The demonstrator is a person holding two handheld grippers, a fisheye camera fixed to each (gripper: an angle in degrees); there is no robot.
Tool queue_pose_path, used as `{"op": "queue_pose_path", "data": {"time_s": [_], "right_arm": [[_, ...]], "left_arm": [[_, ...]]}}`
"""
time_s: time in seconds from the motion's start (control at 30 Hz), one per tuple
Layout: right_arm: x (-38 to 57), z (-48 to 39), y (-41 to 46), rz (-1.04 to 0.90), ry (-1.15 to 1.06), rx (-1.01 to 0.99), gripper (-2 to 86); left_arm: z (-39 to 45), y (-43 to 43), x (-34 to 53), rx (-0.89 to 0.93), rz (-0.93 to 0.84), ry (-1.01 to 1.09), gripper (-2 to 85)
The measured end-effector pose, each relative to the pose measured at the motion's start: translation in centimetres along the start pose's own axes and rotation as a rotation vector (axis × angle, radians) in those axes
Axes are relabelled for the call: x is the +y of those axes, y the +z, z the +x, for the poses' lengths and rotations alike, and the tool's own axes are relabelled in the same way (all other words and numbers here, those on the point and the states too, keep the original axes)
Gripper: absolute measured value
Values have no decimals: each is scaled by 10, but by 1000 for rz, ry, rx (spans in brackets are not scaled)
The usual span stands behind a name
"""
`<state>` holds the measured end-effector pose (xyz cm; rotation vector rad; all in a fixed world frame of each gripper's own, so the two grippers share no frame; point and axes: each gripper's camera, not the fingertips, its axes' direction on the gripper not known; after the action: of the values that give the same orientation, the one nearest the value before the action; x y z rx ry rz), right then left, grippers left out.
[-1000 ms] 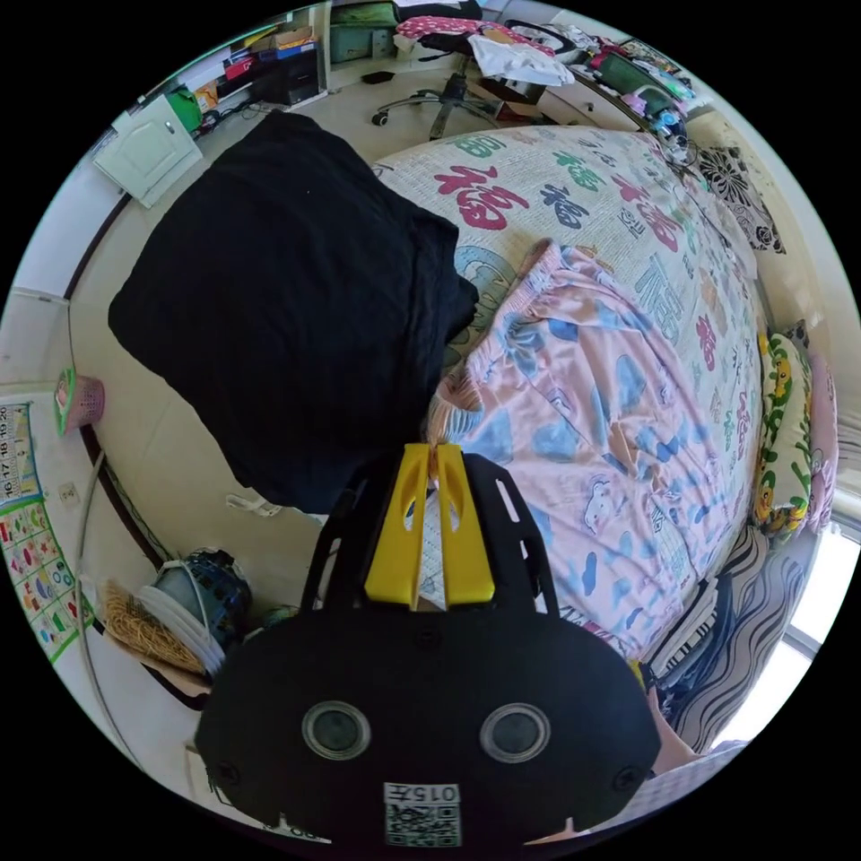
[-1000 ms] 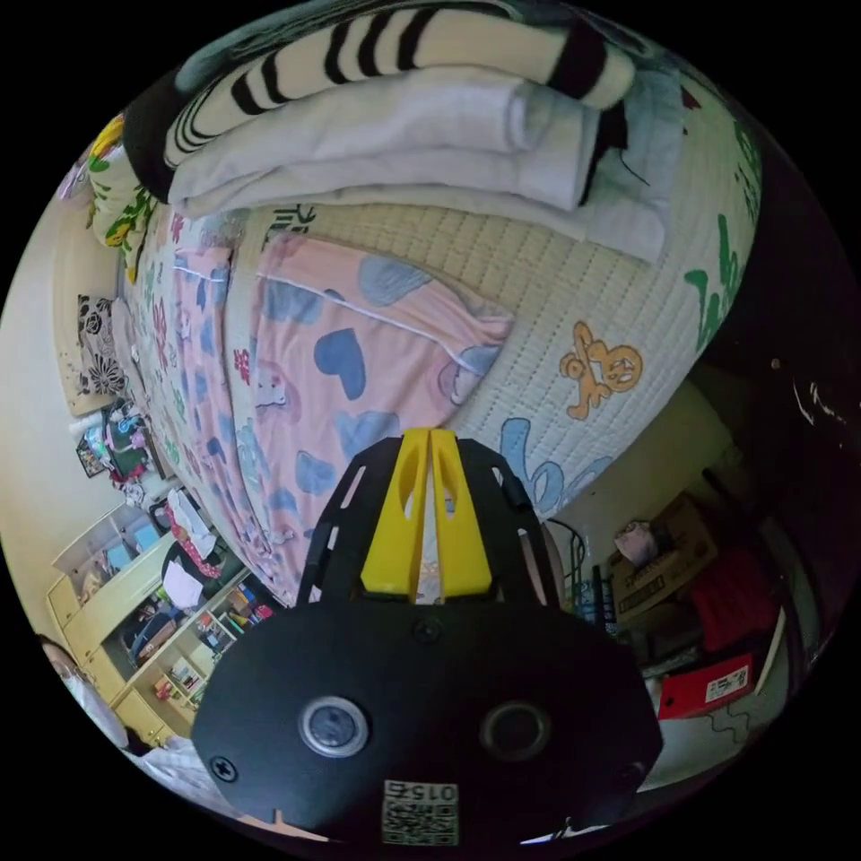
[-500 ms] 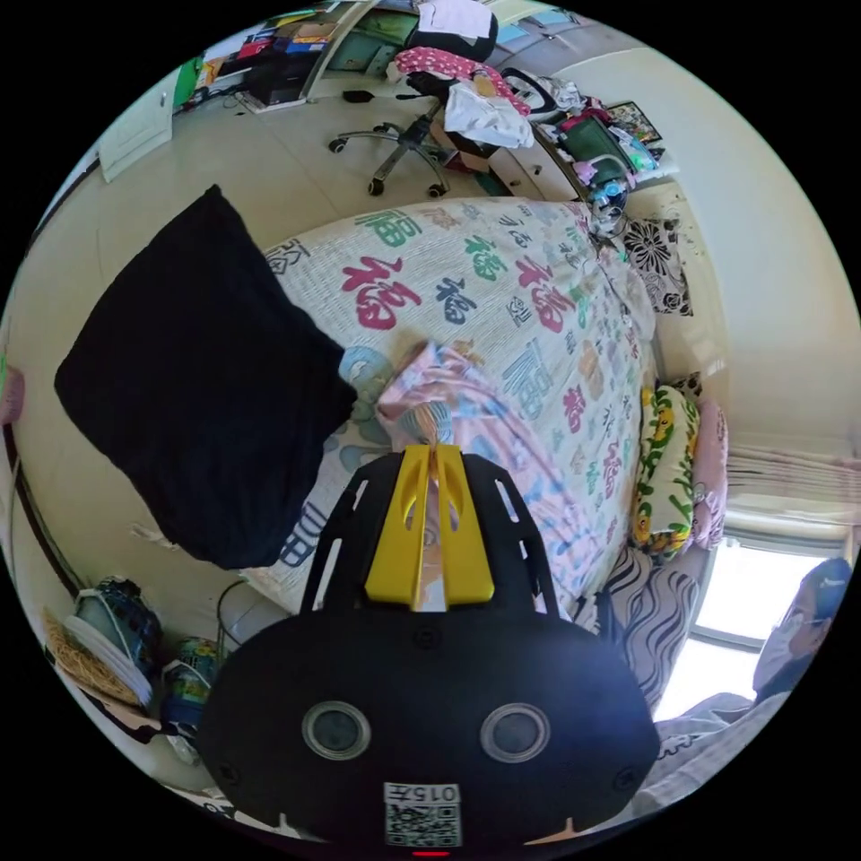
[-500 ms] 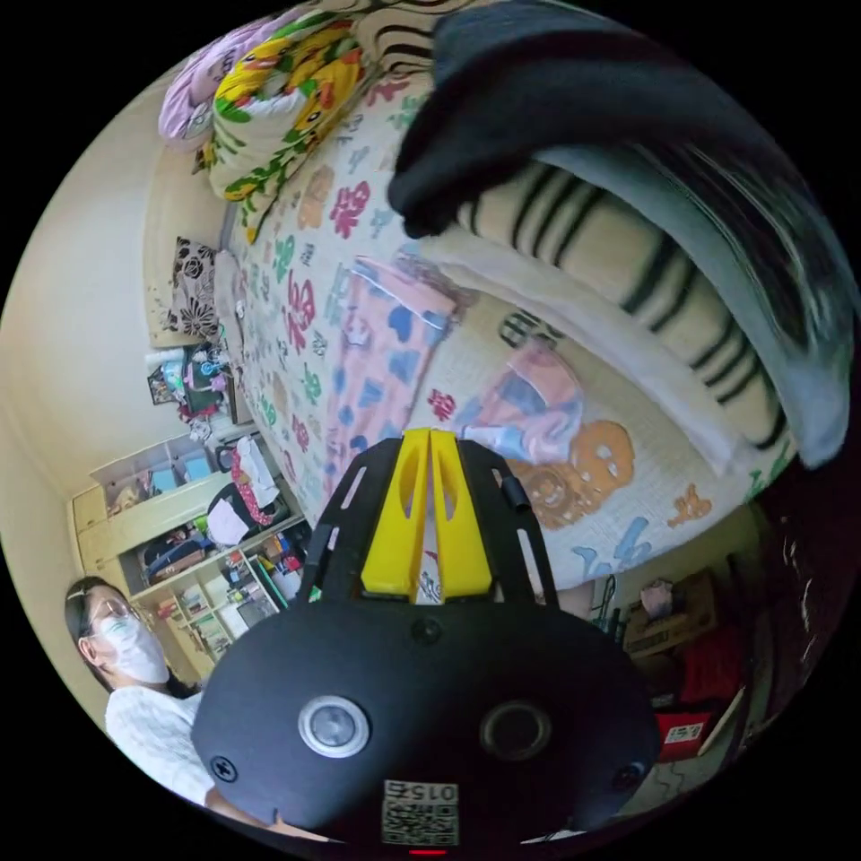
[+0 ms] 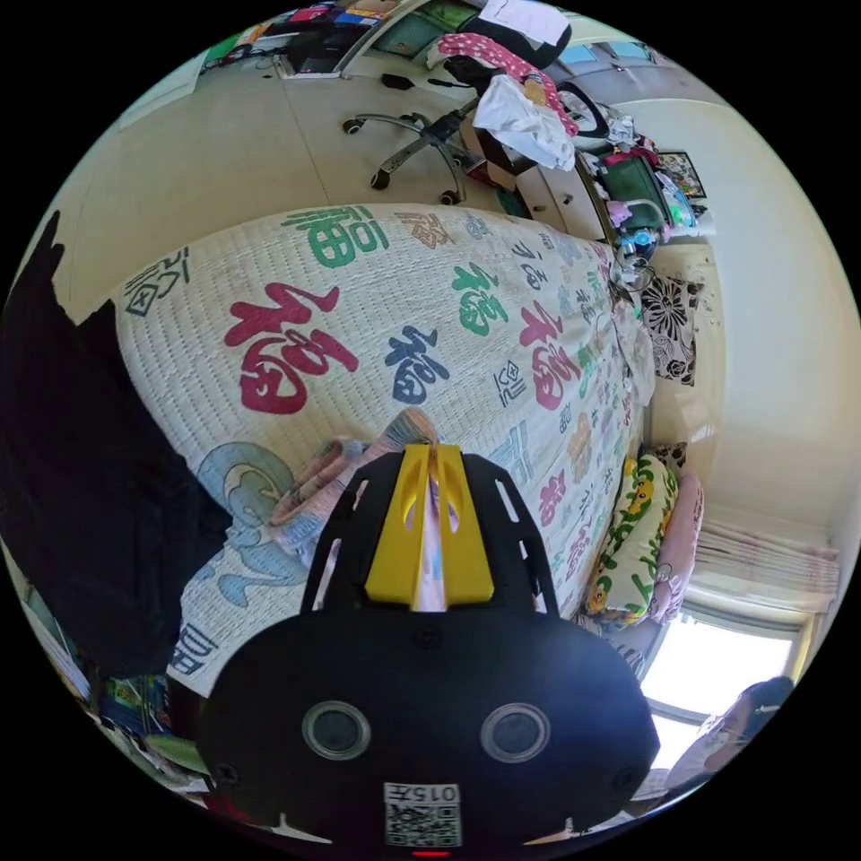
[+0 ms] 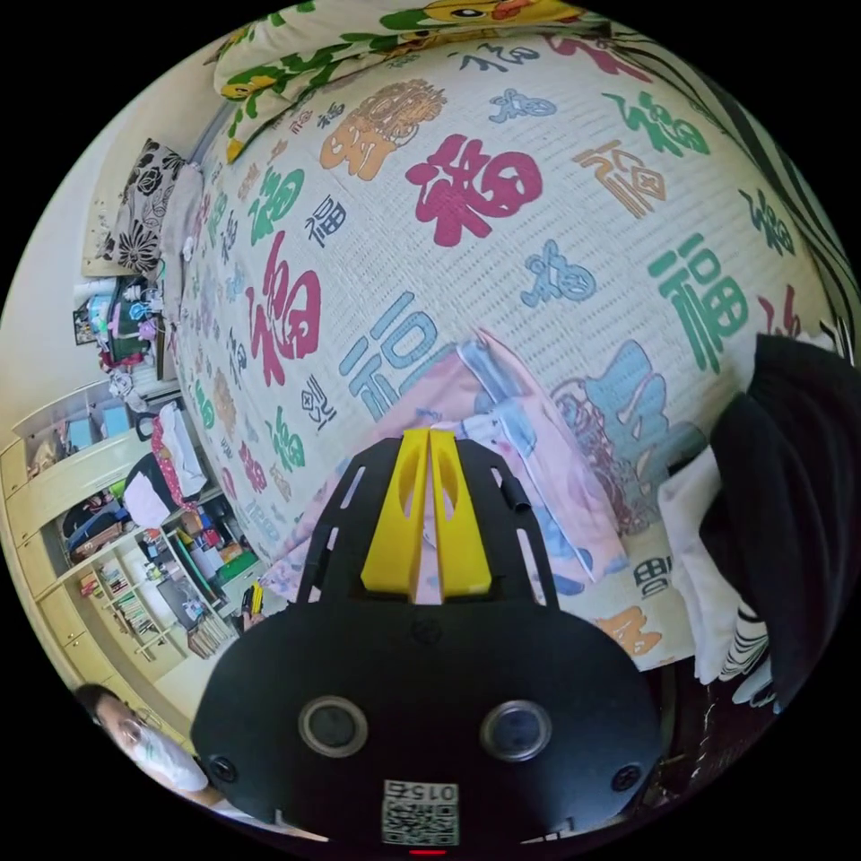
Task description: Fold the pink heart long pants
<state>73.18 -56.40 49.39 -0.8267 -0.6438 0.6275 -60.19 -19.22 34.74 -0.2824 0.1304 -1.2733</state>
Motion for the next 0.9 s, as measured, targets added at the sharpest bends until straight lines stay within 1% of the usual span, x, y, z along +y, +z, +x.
{"op": "queue_pose_path", "data": {"time_s": [0.2, 0.27, 0.33, 0.37, 0.4, 0.47, 0.53, 0.6, 0.67, 0.73, 0.8, 0.87, 0.9], "right_arm": [[-33, -19, 11, 3, -20, 61, -6], [-38, -22, 18, 51, -37, 41, 4], [-38, -21, 16, 113, -46, 4, 36], [-35, -18, 7, 171, -73, -21, 46], [-33, -16, 2, 198, -86, -30, 51], [-24, -3, -20, 265, -107, -46, 60], [-13, 4, -32, 259, -149, -11, 68], [3, 10, -35, 218, -189, 76, 76], [30, 25, -30, 167, -182, 160, 83], [47, 43, -25, 147, -130, 180, 86], [59, 65, -18, 140, -55, 176, 89], [64, 87, -6, 112, 12, 151, 95], [64, 91, -2, 103, 22, 149, 97]], "left_arm": [[18, 52, -4, -37, 8, -21, 3], [21, 67, 0, -3, 34, -27, 15], [27, 80, 7, 118, 77, -9, 53], [30, 81, 10, 139, 87, 12, 66], [36, 80, 15, 150, 111, 58, 76], [43, 79, 24, 175, 136, 87, 88], [51, 79, 42, 291, 157, 115, 103], [57, 78, 62, 327, 172, 136, 105], [60, 79, 83, 325, 181, 128, 103], [58, 81, 110, 321, 206, 61, 97], [66, 90, 130, 310, 172, 55, 91], [91, 112, 147, 272, 55, 129, 88], [118, 133, 160, 239, -45, 212, 89]]}}
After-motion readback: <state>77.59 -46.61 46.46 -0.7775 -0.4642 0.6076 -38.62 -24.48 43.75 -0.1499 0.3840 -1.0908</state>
